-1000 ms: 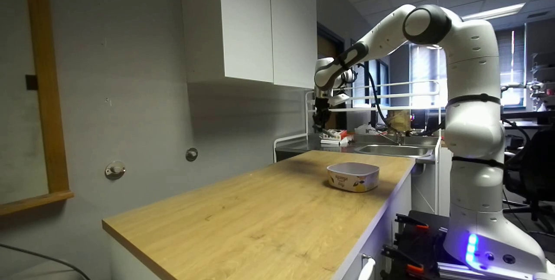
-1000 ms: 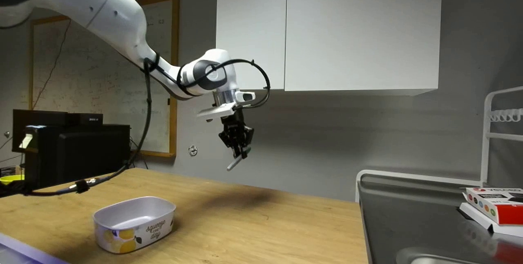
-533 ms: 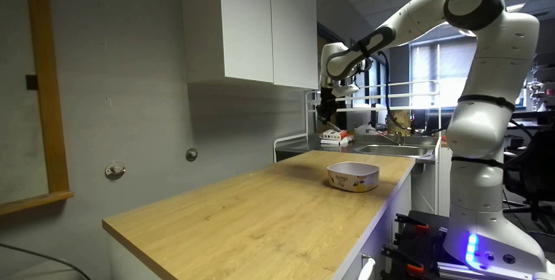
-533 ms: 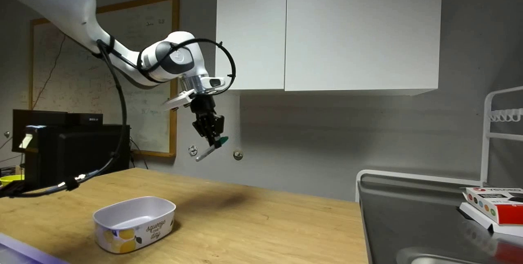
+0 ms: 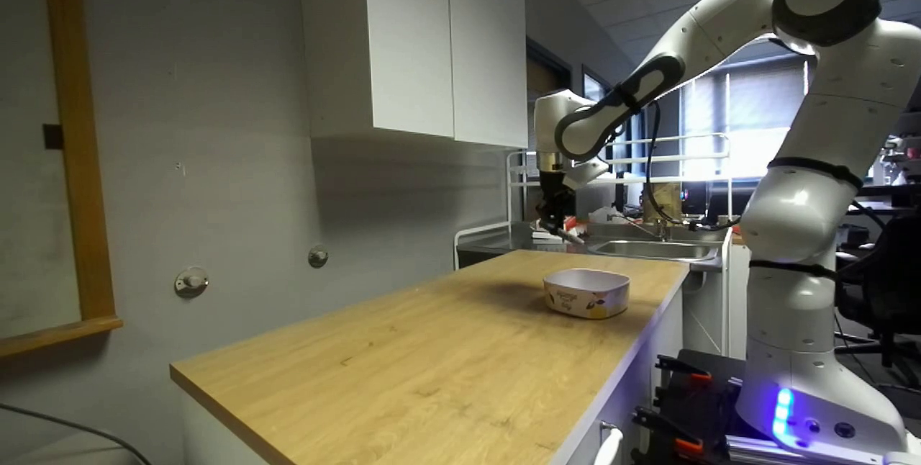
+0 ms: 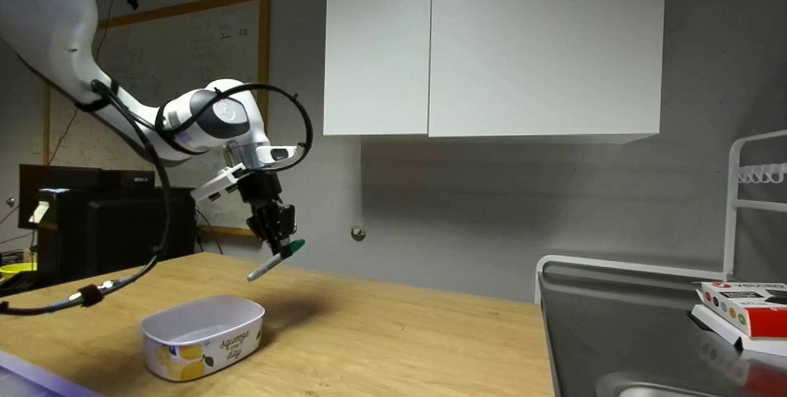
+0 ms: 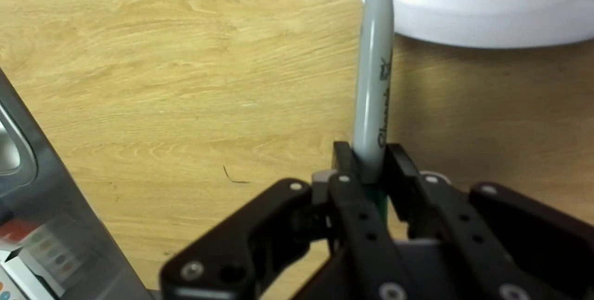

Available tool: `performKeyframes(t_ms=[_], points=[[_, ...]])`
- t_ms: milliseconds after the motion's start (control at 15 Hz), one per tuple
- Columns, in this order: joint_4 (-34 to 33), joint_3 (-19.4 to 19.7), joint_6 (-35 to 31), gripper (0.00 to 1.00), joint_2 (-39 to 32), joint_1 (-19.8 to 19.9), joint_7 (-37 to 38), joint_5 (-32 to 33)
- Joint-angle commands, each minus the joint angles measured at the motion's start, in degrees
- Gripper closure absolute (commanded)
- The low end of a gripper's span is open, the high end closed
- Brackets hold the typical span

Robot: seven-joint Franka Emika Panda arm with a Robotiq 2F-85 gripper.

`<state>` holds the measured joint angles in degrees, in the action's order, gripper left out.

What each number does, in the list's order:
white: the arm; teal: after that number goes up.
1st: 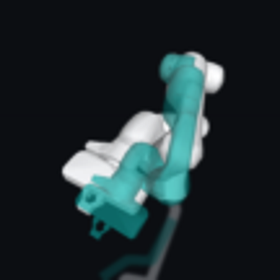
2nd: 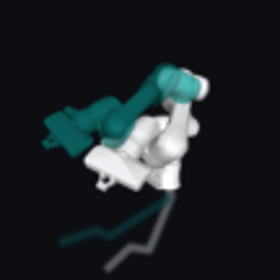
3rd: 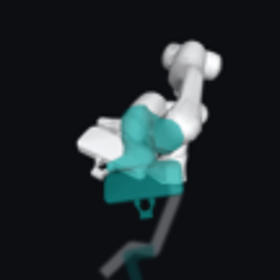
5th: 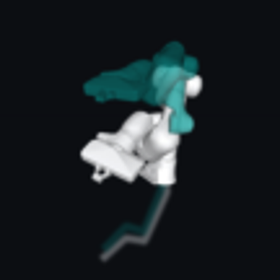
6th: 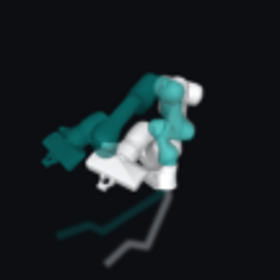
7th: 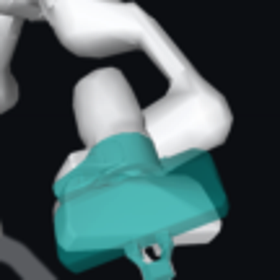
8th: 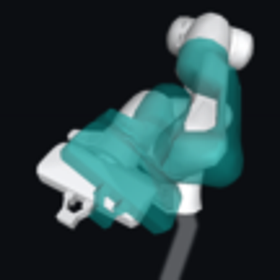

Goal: Put the marker in the bowl

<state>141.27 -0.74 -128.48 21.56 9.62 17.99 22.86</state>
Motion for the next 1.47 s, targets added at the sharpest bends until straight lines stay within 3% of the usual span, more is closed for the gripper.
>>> performKeyframes(t_ms=[0, 333, 867, 933, 1000, 1133, 1400], points=[[7.0, -3.0, -2.4, 0.94, 2.5, 0.2, 4.5, 4.6], [13.1, -5.6, -4.3, 0.94, 4.9, 0.3, 9.1, 8.6], [18.1, -7.0, -6.9, 0.94, 7.3, 0.7, 10.1, 9.3], [18.6, -7.4, -7.3, 0.53, 7.6, 1.0, 10.3, 9.9], [19.1, -7.4, -7.8, 0.52, 7.9, 1.0, 10.0, 10.3], [17.6, -7.6, -7.7, 0.40, 6.8, 1.1, 9.6, 10.9], [18.5, -6.9, -9.0, 0.08, 8.9, 1.0, 8.4, 11.0]])
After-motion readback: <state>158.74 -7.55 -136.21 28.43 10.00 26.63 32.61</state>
